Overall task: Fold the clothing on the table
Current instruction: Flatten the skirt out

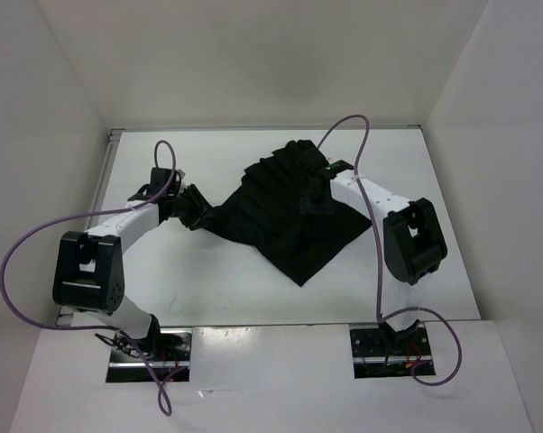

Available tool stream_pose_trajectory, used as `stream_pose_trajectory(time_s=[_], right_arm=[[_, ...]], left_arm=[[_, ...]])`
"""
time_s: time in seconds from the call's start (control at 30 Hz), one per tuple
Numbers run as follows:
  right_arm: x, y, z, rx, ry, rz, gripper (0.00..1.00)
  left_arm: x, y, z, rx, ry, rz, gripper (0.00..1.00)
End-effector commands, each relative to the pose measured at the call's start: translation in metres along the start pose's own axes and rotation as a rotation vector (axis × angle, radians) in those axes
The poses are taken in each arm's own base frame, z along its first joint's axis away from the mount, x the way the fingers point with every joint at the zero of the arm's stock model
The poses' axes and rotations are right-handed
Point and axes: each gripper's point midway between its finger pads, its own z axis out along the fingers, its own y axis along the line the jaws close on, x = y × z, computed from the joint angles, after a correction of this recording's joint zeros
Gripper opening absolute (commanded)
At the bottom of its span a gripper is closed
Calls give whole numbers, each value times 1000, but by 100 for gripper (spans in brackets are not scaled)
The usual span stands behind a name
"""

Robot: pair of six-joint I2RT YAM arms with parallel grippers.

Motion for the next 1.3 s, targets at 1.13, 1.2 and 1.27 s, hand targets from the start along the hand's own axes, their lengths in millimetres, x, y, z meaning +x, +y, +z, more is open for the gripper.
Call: stream_pose_trajectory(time_s=[1.13, 1.2, 1.27], right_arm=[[37, 14, 20, 25, 76, -139, 57], [43, 13, 39, 53, 106, -158, 51], [43, 9, 48, 92, 105, -156, 28]], left_arm=[[-20, -4, 42, -46, -14, 17, 50], [-20, -4, 42, -46, -14, 17, 50], [-20, -4, 42, -46, -14, 17, 50]])
